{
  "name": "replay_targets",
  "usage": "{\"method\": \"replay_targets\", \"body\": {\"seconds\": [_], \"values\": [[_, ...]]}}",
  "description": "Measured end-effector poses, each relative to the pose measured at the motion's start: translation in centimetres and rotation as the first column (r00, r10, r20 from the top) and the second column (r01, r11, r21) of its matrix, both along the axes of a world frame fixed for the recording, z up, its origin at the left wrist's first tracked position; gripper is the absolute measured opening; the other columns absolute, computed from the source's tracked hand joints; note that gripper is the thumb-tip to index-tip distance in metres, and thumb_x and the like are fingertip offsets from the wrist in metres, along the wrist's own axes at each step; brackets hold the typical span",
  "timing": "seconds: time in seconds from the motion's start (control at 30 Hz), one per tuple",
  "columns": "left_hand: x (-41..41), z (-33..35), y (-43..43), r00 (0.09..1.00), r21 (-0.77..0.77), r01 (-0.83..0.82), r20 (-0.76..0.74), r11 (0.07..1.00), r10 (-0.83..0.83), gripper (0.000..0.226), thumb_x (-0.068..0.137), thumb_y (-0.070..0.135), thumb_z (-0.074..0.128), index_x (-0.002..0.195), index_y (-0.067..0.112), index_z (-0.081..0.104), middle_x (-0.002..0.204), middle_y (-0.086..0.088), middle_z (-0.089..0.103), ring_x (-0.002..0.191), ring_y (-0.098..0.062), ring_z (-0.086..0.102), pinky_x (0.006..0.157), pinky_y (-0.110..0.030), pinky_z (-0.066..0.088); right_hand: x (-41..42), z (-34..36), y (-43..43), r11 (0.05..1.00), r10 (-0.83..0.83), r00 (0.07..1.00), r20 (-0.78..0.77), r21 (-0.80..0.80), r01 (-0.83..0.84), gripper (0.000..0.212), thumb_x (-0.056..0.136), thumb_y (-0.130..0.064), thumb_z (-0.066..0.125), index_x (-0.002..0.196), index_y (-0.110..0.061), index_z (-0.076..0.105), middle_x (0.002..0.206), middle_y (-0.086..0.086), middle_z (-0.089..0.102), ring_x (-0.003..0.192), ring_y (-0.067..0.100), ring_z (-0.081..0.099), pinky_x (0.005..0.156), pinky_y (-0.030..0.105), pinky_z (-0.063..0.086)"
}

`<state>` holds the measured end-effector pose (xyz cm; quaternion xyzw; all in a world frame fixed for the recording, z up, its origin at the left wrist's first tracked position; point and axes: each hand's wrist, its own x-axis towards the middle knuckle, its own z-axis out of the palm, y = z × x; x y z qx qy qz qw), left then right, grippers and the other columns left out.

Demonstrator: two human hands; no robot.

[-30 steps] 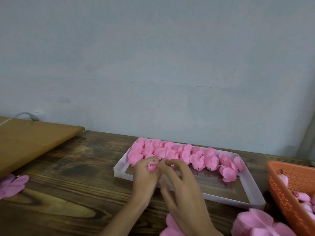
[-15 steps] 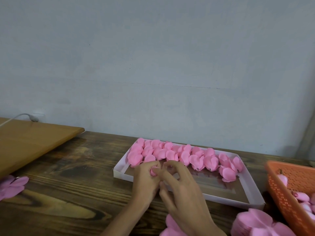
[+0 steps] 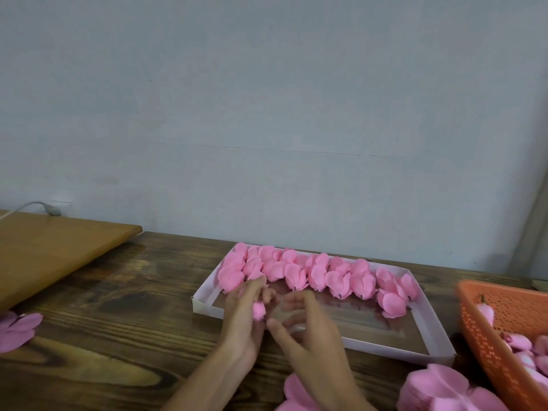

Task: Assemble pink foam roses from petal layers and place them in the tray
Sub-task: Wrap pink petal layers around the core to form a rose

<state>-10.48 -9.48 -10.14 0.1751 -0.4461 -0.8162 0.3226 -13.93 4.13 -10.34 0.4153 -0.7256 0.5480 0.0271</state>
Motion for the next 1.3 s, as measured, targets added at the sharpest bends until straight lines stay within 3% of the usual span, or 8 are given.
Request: {"method": "replay_targets", "body": {"seconds": [0.2,0.5,0.7,0.83,1.0,1.17,1.23,1.3], "values": [[0.7,1.1,1.6,0.994,-0.017,0.109,0.023,0.994,-0.109,0.06,0.077,0.044,0.08,0.104,-0.009,0.07,0.1,-0.015,0.074,0.078,-0.024,0.071,0.06,-0.034,0.059,0.8,-0.3,-0.6,1.0,0.031,0.985,0.172,-0.007,-0.03,0.031,0.081,-0.03,0.082,0.107,-0.035,0.066,0.1,-0.027,0.074,0.088,0.0,0.073,0.084,0.035,0.061],[1.2,1.4,2.6,0.966,-0.136,0.255,-0.009,0.957,-0.258,0.049,0.077,0.056,0.086,0.086,0.009,0.074,0.115,-0.016,0.077,0.089,-0.025,0.074,0.073,-0.037,0.058,0.5,0.0,-0.7,0.993,0.03,0.962,0.272,-0.12,0.003,0.016,0.087,-0.011,0.078,0.094,-0.024,0.075,0.085,-0.007,0.079,0.079,0.007,0.074,0.077,0.033,0.06],[2.1,1.7,2.7,0.906,-0.272,0.409,0.003,0.871,-0.424,0.03,0.09,0.056,0.076,0.092,0.027,0.08,0.134,-0.012,0.071,0.091,-0.017,0.062,0.058,-0.021,0.036,0.2,0.9,-1.1,0.954,0.268,0.766,0.584,-0.272,-0.126,0.029,0.083,-0.043,0.066,0.079,-0.016,0.076,0.072,0.002,0.066,0.07,0.012,0.061,0.064,0.027,0.051],[2.1,1.4,2.5,0.904,-0.322,0.412,0.032,0.852,-0.425,0.033,0.092,0.057,0.074,0.098,0.025,0.079,0.13,-0.015,0.073,0.113,-0.039,0.042,0.064,-0.047,0.012,-0.1,0.8,-2.0,0.952,0.285,0.543,0.79,-0.3,-0.063,0.023,0.082,-0.035,0.064,0.067,-0.021,0.072,0.063,0.005,0.058,0.056,0.014,0.058,0.051,0.028,0.047],[1.5,1.0,2.4,0.912,-0.285,0.401,0.041,0.87,-0.407,0.04,0.09,0.062,0.073,0.095,0.023,0.075,0.129,-0.013,0.074,0.112,-0.04,0.06,0.058,-0.027,0.041,0.1,0.7,-2.3,0.947,0.273,0.516,0.812,-0.321,0.003,0.028,0.101,-0.022,0.058,0.077,-0.012,0.068,0.058,0.006,0.058,0.049,0.015,0.059,0.043,0.025,0.045],[0.9,0.7,2.3,0.944,-0.274,0.319,0.012,0.907,-0.329,0.04,0.085,0.061,0.077,0.08,0.021,0.074,0.11,-0.009,0.078,0.064,-0.022,0.054,0.047,-0.024,0.036,0.0,1.3,-0.4,0.974,0.187,0.771,0.608,-0.219,-0.063,0.013,0.102,-0.025,0.062,0.11,-0.015,0.062,0.072,0.004,0.072,0.062,0.016,0.066,0.056,0.028,0.053],[0.6,0.6,1.9,0.965,-0.247,0.238,-0.048,0.939,-0.257,0.041,0.081,0.055,0.084,0.073,0.017,0.071,0.089,-0.011,0.072,0.069,-0.027,0.058,0.053,-0.033,0.049,-0.7,1.5,0.9,1.0,0.009,0.976,0.216,0.006,-0.011,0.003,0.101,-0.025,0.062,0.104,-0.026,0.06,0.078,-0.008,0.074,0.066,0.007,0.067,0.063,0.029,0.052],[0.3,0.3,1.1,0.987,-0.227,0.117,-0.08,0.967,-0.138,0.04,0.078,0.044,0.089,0.065,0.014,0.066,0.072,-0.01,0.063,0.074,-0.026,0.063,0.065,-0.034,0.056,-1.5,2.2,1.7,0.977,-0.057,0.991,-0.121,0.2,0.08,0.009,0.097,-0.03,0.066,0.091,-0.029,0.06,0.078,-0.015,0.07,0.067,0.007,0.065,0.065,0.033,0.052]]}}
